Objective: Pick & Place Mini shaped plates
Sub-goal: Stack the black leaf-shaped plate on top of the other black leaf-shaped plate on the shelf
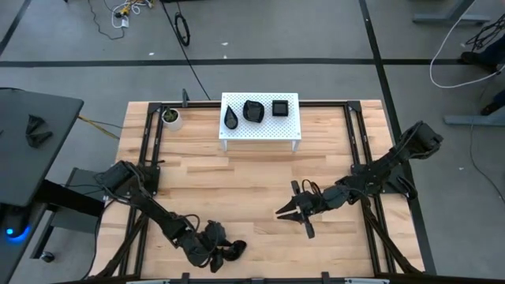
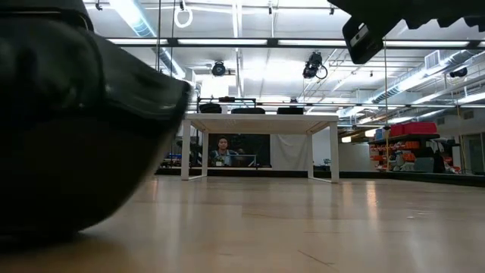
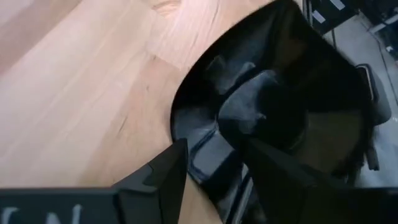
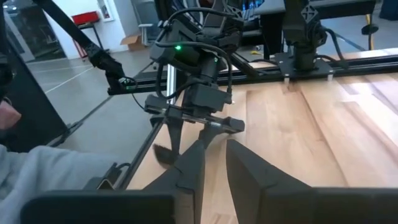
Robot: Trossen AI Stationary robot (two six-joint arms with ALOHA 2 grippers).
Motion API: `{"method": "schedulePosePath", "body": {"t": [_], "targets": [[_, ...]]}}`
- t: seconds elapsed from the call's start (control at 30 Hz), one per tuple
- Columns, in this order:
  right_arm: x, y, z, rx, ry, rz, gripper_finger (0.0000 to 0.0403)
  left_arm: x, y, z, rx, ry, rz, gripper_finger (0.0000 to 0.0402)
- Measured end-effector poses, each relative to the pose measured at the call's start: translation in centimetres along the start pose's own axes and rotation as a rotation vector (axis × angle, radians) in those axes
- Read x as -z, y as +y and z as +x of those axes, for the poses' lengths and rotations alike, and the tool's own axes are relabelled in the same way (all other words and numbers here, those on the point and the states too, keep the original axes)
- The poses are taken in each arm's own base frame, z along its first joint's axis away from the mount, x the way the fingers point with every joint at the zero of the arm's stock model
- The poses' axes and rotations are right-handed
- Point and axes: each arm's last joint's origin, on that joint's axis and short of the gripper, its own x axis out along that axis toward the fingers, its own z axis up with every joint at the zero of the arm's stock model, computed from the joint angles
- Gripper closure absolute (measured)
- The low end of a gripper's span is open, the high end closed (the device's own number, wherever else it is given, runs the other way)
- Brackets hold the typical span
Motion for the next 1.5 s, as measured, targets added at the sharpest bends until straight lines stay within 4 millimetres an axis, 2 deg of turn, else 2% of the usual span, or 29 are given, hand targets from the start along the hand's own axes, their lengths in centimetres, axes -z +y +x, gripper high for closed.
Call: {"method": "schedulePosePath", "body": {"t": [0.17,0.4,0.6,0.7,0.87,1.03,1.2,1.3,1.4,1.5], "targets": [[-0.1,-0.3,0.1,0.011,-0.002,0.000,0.0335,0.0,0.0,0.0,0.006,0.014,0.018,0.0269],[-0.2,-0.9,0.2,0.036,-0.007,0.003,0.0335,0.0,0.0,0.0,0.012,0.022,0.017,0.0388],[-0.3,-1.2,0.3,0.047,-0.009,0.008,0.0335,-0.8,-0.3,-0.4,0.011,-0.012,0.055,0.0396],[-0.3,-1.2,0.3,0.047,-0.010,0.008,0.0335,-2.5,-0.5,-1.2,-0.024,-0.096,0.070,0.0397],[-0.3,-1.3,0.3,0.063,-0.013,0.008,0.0335,-5.8,0.4,-2.2,-0.146,-0.159,0.122,0.0398],[-0.3,-1.3,0.3,0.065,-0.014,0.009,0.0335,-9.6,2.7,-2.0,-0.282,-0.198,0.175,0.0398],[-0.3,-1.3,0.3,0.065,-0.016,0.017,0.0335,-12.4,4.7,-1.3,-0.278,-0.133,0.196,0.0397],[-0.3,-1.3,0.3,0.061,-0.015,0.043,0.0335,-12.2,3.9,-1.9,-0.197,-0.074,0.232,0.0397],[-0.3,-1.3,0.3,0.062,-0.011,0.046,0.0335,-10.5,2.3,-2.8,-0.146,-0.041,0.276,0.0398],[-0.3,-1.3,0.3,0.062,-0.010,0.042,0.0335,-8.0,0.3,-4.1,-0.111,-0.049,0.279,0.0398]]}}
